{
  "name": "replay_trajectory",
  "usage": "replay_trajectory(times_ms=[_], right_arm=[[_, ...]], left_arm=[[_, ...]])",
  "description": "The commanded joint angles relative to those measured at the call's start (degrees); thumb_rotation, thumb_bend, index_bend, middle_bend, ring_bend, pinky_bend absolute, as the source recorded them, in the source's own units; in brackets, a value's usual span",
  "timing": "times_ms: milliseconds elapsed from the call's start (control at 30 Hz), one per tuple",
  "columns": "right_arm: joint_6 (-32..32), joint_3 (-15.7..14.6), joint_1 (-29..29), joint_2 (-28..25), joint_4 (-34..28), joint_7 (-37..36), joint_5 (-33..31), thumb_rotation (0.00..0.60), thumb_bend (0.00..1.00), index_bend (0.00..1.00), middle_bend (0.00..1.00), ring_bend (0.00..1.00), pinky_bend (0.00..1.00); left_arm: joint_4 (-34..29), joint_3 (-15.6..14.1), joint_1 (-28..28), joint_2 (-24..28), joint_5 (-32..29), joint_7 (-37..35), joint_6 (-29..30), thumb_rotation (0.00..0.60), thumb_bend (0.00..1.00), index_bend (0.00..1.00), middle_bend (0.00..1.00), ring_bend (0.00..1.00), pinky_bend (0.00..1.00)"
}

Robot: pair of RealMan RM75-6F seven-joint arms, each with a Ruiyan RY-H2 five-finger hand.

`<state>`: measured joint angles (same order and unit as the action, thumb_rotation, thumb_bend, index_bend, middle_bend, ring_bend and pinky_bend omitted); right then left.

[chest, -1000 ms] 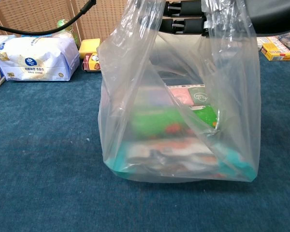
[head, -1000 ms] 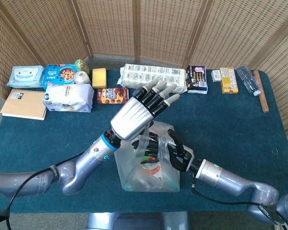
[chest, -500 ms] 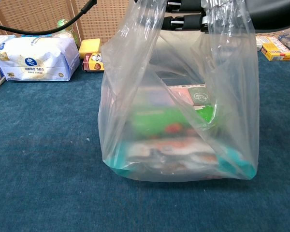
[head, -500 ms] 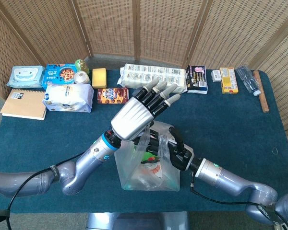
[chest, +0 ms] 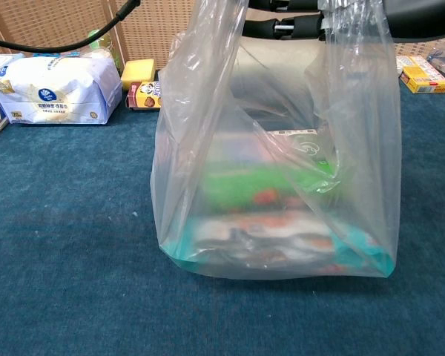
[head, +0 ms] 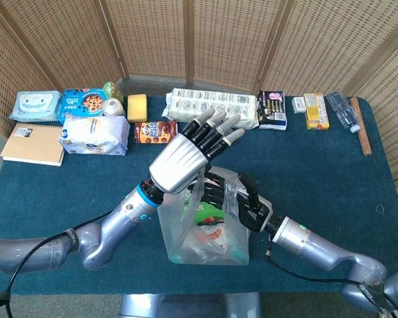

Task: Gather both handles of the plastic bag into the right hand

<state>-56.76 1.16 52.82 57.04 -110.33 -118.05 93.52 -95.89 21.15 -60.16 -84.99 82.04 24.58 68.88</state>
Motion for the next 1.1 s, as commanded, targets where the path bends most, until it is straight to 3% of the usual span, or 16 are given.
replay_trajectory(times_ms=[33, 600, 1100], right_arm=[[0.3, 0.2, 0.0, 0.1, -0.2, -0.5, 0.2, 0.114, 0.14, 0.09, 0.2, 0.13, 0.08], [2.1, 1.2, 0.4, 0.7, -1.7, -1.8, 0.4, 0.111, 0.14, 0.09, 0.21, 0.16, 0.16], [2.5, 1.0, 0.0, -0.4, -2.5, -2.0, 1.2, 0.114, 0.14, 0.13, 0.32, 0.28, 0.24]], left_arm=[[0.2, 0.1, -0.2, -0.2, -0.1, -0.1, -0.1, 0.6, 0.0, 0.0, 0.02, 0.0, 0.08], [1.4, 0.2, -0.8, -1.3, 0.3, 0.0, 0.1, 0.6, 0.0, 0.0, 0.02, 0.0, 0.08], [0.6, 1.3, -1.3, -1.0, -2.4, -0.7, -1.3, 0.6, 0.0, 0.0, 0.02, 0.0, 0.08]])
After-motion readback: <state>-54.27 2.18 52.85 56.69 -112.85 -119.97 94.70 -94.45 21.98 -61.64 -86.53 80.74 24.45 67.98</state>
